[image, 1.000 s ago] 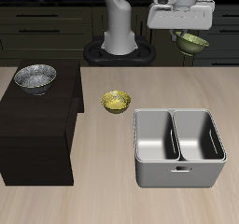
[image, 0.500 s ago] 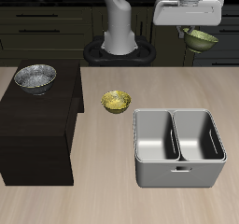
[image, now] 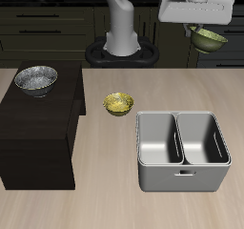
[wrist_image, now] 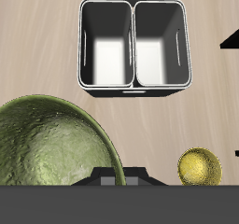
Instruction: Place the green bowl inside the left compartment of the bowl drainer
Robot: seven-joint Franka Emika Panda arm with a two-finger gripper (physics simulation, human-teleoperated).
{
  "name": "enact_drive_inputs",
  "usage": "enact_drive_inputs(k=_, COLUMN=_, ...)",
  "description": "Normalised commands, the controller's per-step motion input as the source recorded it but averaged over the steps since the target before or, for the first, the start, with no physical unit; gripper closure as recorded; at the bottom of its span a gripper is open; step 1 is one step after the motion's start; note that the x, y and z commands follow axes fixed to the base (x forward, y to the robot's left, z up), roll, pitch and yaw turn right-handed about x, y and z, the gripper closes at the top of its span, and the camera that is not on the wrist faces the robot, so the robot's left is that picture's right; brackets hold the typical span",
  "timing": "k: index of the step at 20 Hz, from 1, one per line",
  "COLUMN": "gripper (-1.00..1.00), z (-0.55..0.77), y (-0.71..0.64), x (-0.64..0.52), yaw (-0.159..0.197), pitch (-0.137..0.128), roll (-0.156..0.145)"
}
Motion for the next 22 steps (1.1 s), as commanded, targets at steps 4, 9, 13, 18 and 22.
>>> enact_drive_inputs(k=4, gripper=1.0, z=0.19, y=-0.03, x=0.34, yaw=0.007, pitch=-0.004, roll=0.0)
enact_drive_inputs(k=9, gripper=1.0, z=0.11, y=0.0, x=0.32, yaw=0.003, pitch=0.031, roll=0.058)
enact_drive_inputs(k=13, gripper=1.0, z=0.03, y=-0.02, x=0.3, yaw=0.004, pitch=0.039, roll=0.042)
enact_drive_inputs(k=18, gripper=1.0, z=0.04, y=-0.04, x=0.32, yaw=0.032, pitch=0.005, roll=0.045)
enact_drive_inputs(k=22, gripper=1.0, z=-0.03, y=-0.11, x=0.35, yaw=-0.027, pitch=0.038, roll=-0.022)
